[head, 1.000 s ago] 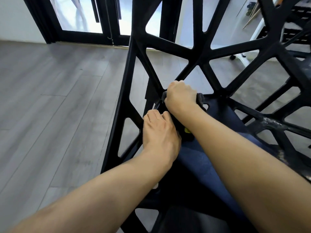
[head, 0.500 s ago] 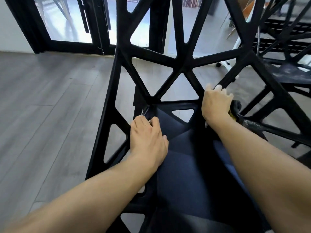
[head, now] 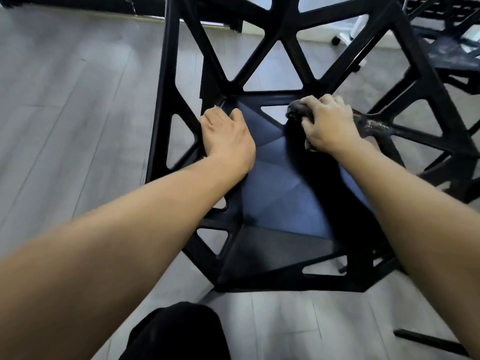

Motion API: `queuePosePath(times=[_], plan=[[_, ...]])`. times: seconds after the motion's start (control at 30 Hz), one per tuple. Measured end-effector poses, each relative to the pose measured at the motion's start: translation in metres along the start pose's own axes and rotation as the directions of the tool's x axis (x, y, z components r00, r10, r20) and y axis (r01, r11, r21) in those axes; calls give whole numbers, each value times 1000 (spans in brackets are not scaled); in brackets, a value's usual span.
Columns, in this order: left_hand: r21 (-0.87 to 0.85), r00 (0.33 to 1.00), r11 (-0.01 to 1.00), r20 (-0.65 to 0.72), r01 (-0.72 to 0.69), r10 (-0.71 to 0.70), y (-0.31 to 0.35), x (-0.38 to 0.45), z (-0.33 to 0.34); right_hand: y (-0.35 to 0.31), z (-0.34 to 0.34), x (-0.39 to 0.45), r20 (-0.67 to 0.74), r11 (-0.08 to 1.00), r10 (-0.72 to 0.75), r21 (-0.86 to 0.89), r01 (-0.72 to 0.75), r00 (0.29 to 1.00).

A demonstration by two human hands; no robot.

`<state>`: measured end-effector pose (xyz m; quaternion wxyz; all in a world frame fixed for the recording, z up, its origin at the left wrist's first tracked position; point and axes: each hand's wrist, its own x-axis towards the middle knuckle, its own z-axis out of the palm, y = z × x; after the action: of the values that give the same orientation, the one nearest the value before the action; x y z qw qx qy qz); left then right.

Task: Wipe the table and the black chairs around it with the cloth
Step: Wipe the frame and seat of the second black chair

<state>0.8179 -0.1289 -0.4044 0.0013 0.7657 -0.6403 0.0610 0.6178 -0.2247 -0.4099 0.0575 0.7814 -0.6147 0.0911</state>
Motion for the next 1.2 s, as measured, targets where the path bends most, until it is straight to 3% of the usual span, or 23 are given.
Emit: queuePosePath(times=[0.1, 0.27, 0.37, 0.47, 0.57, 0.7, 0.77, 0.9, 1.03, 1.1, 1.2], plan=[[-70, 999, 997, 37, 29, -26, 0, 1, -5, -36, -3, -52, 24, 993, -81, 85, 79, 996], [-155, 995, 988, 102, 23, -7, -3, 5, -13, -98, -33, -130, 21, 988, -61, 141, 58, 998], [-233, 996, 969, -39, -85, 78, -15, 7, -9, -133, -45, -171, -30, 988, -64, 142, 68, 997], [-305, 956, 909, -163, -283, 243, -18, 7, -9, -115, -49, -190, -72, 985, -62, 156, 73, 995], [-287, 908, 862, -121, -418, 400, -17, 2, 1, -43, -52, -183, -51, 992, 121, 30, -120, 991], [-199, 882, 863, -11, -464, 472, -20, 1, 12, 38, -58, -174, -49, 895, 445, -20, -446, 894], [-199, 876, 858, -4, -474, 483, -24, 2, 13, 22, -59, -180, -56, 908, 417, -21, -419, 907], [-255, 848, 822, 13, -509, 529, -52, 6, 14, -67, -62, -211, -44, 995, 60, 77, -57, 997], [-231, 807, 783, -11, -577, 591, -84, 3, 12, -113, -63, -231, -73, 963, -145, 218, 158, 987], [-208, 802, 786, 17, -582, 598, -88, 0, 8, -90, -58, -227, -104, 981, -90, 164, 106, 991], [-179, 813, 805, 41, -566, 581, -85, -5, 5, -19, -57, -221, -165, 981, 192, 51, -186, 967]])
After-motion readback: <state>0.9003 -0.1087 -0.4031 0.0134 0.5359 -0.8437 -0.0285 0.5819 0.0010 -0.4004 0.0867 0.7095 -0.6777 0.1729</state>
